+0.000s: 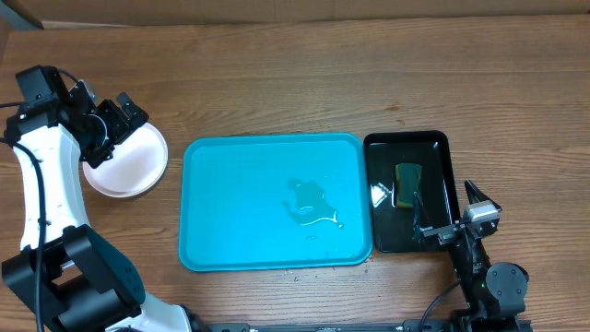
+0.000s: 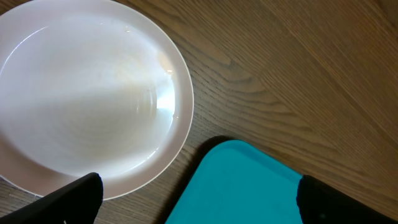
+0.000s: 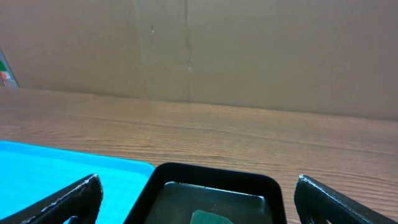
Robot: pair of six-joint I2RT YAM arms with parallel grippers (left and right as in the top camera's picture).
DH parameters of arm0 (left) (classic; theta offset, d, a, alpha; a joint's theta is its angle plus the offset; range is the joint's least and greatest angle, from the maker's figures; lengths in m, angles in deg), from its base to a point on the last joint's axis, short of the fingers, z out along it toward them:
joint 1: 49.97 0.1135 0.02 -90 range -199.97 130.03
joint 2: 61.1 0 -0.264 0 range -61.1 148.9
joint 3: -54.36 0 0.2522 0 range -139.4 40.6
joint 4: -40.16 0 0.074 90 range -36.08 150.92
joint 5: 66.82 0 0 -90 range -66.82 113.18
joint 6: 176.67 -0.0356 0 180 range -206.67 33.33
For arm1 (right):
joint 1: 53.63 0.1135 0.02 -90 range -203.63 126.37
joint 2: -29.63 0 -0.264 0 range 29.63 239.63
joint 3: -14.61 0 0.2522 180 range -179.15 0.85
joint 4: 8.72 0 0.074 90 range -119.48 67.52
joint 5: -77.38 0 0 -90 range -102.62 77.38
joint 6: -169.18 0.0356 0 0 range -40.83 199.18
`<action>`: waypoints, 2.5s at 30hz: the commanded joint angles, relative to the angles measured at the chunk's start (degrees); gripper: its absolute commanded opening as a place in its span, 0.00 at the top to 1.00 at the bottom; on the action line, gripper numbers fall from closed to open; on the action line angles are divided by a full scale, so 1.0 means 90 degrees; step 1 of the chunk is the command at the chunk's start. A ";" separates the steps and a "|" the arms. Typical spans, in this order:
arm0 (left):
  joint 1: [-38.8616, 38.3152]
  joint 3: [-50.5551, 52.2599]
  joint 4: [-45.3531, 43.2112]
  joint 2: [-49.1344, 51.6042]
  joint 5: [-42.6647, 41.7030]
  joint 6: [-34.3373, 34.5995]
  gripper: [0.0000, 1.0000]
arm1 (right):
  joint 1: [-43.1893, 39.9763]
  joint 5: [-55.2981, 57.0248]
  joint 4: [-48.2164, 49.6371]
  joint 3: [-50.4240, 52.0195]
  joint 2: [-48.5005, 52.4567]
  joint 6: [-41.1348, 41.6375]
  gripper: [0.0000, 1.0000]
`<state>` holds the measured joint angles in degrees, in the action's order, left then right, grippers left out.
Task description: Clean dirty plates on tray and stack at the side
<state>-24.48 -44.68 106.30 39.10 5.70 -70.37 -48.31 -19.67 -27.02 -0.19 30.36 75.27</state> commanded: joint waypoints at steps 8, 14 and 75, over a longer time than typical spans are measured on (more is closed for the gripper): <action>-0.0002 -0.0114 0.0007 -0.0063 0.0029 -0.0100 0.00 | -0.0029 0.0015 0.0034 0.0066 -0.0063 -0.0049 0.00; -0.0002 -0.0114 0.0007 -0.0063 0.0027 -0.0100 0.00 | -0.0029 0.0015 0.0034 0.0066 -0.0063 -0.0049 0.00; -0.2824 0.6069 -0.4959 -1.0205 0.0488 -0.0216 0.00 | -0.0029 0.0015 0.0034 0.0066 -0.0063 -0.0046 0.00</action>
<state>-49.64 6.01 69.77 -49.31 9.48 -71.90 -48.35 -19.69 -26.97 -0.19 30.36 75.08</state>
